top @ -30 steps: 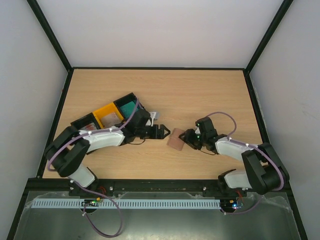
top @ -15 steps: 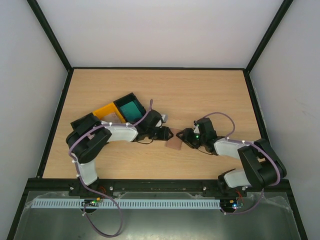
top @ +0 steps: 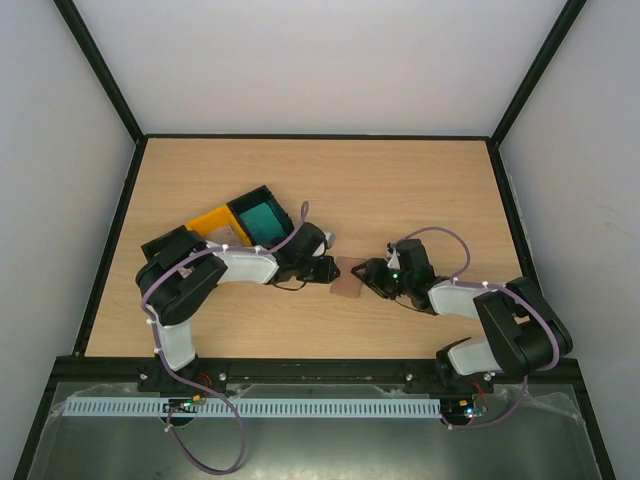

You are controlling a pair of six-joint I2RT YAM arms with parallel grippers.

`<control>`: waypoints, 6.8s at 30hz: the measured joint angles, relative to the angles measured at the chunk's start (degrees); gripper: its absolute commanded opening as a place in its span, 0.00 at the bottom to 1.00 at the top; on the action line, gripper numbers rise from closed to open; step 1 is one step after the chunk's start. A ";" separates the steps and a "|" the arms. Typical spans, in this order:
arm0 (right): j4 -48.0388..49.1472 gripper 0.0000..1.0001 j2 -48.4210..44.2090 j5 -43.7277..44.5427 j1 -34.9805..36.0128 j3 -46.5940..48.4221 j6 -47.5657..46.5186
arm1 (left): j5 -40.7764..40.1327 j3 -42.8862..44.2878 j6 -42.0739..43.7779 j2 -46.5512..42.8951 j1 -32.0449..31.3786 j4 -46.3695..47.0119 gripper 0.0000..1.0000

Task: Put the credit cards into the card holder
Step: Turn over the card holder at the center of the board, then open the card holder at the center of the board.

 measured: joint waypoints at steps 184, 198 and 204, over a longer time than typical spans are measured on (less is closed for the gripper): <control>-45.38 0.43 9.29 45.81 23.34 27.58 -7.93 | 1.36 -14.88 -10.16 -18.23 3.69 3.32 0.03; -38.42 0.39 7.80 36.74 23.34 27.43 -8.39 | 1.40 -14.78 -9.68 -18.21 3.69 2.91 0.03; -37.38 0.22 9.57 35.93 23.34 27.06 -8.31 | 1.40 -14.78 -9.66 -18.16 3.69 2.80 0.04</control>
